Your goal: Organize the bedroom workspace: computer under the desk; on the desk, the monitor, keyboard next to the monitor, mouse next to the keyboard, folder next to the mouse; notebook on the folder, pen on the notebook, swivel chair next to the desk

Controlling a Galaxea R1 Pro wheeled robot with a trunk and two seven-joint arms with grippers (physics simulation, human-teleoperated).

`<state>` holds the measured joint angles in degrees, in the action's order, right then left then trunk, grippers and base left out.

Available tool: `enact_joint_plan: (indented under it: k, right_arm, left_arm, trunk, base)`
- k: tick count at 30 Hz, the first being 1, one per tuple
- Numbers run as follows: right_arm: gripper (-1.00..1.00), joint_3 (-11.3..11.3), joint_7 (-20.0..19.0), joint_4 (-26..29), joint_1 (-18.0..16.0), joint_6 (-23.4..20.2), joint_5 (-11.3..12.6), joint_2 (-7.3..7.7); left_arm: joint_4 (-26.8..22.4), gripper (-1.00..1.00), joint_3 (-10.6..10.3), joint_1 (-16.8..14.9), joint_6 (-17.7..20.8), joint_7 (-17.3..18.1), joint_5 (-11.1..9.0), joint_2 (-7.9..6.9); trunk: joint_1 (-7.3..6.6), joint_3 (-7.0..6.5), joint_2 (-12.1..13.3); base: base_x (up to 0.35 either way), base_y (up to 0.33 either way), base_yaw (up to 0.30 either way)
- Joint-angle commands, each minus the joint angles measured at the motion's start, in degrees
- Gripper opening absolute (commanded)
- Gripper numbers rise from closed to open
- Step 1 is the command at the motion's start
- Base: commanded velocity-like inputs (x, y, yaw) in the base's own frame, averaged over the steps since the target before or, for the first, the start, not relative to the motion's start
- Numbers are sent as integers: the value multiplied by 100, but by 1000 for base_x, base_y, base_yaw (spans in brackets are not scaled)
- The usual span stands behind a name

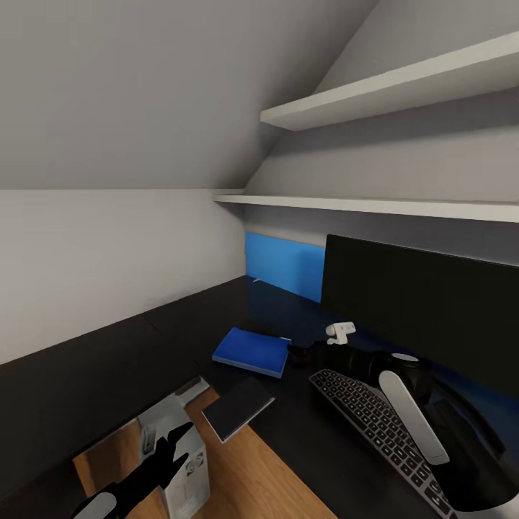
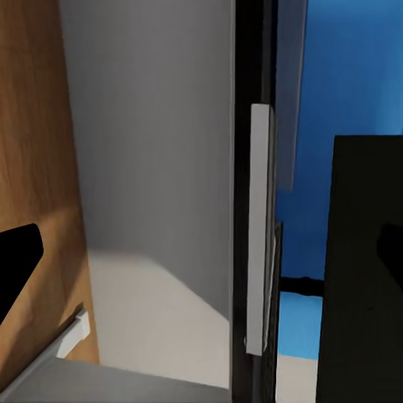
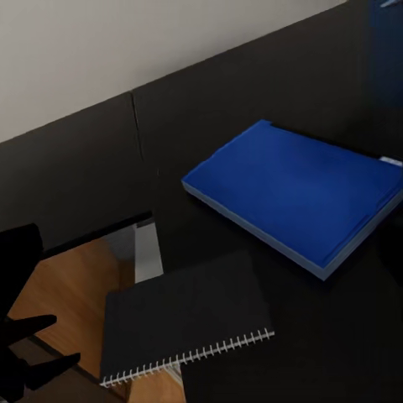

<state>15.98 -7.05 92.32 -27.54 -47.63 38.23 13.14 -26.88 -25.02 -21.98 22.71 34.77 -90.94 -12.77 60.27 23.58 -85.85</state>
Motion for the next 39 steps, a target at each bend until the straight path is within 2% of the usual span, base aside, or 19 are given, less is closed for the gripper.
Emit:
enact_joint_plan:
  k: [1,10,20,39]
  right_arm:
    - [100,1,-33,1,-5,-18,-35,1]
    - [100,5,-33,4,-5,-15,-35,0]
    - [100,46,-32,5,-5,-18,-35,-2]
    - [100,90,-28,2,-5,-17,-36,-1]
  left_arm:
    - [4,100,-32,-5,30,18,-61,-5]
    - [1,100,-30,-25,39,80,-64,-1]
    - [-1,100,-35,-67,41,98,-64,2]
    - [-1,100,-39,-69,41,101,-65,24]
  trunk:
    - [0,7,-4]
    - [0,7,-4]
    - [0,7,-4]
    - [0,7,-4]
  base:
    - [0,0,-22]
    - [0,0,-26]
    - [0,0,-211]
    - [0,0,-96]
